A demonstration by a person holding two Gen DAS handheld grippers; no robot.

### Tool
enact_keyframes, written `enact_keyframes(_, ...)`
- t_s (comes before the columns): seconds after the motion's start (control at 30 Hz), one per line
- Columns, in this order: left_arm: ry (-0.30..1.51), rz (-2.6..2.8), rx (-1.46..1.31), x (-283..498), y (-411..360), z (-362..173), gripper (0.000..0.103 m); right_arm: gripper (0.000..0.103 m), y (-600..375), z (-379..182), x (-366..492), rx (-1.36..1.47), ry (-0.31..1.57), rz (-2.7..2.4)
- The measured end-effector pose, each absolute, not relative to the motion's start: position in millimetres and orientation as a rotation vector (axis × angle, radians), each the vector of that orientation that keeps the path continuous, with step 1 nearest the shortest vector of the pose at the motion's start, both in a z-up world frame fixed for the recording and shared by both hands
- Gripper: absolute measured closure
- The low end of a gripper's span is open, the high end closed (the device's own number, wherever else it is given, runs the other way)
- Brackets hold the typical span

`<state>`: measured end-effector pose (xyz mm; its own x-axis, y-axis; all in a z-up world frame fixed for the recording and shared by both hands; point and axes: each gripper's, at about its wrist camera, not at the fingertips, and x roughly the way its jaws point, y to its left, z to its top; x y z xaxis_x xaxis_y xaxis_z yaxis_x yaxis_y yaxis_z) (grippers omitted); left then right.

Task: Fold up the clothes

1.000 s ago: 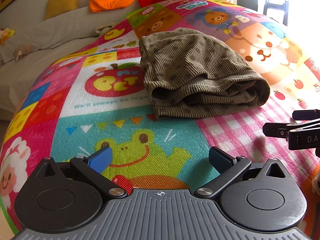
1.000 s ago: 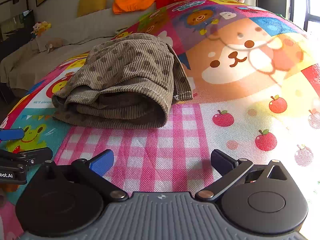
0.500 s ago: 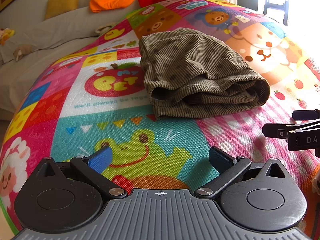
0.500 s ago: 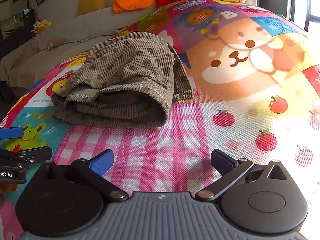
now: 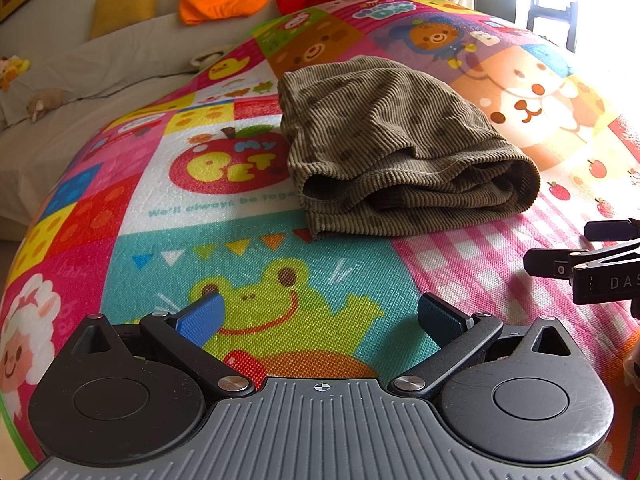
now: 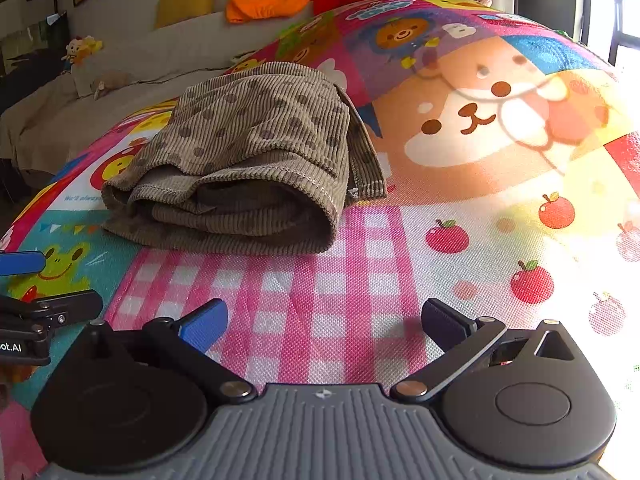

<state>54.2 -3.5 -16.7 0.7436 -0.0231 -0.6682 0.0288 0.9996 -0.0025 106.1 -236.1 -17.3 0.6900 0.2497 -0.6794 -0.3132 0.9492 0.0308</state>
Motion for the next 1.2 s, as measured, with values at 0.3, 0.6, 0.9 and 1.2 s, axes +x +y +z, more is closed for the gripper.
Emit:
enact_keyframes(0.3,0.732,-0.028,0.008,54.2,-3.6,-16.8,0.000,0.000,-235.3,-17.5,105.7,-0.092,0.747,0.314)
enact_keyframes(0.6,0.732,-0.028,0.008,54.1,-3.5,-16.9,0.000,0.000,-235.6,-17.5,105.8,-0.091,0.746,0.315)
enact_keyframes(0.9,0.731,-0.029,0.007,54.1,-3.5,-16.7,0.000,0.000,-235.3,-17.0,106.4,-0.087,0.749,0.319)
enact_keyframes(1.2,0.729,-0.027,0.004,53.7,-2.7,-16.9,0.000,0.000,-234.7,-17.1,106.7,-0.103,0.757,0.333)
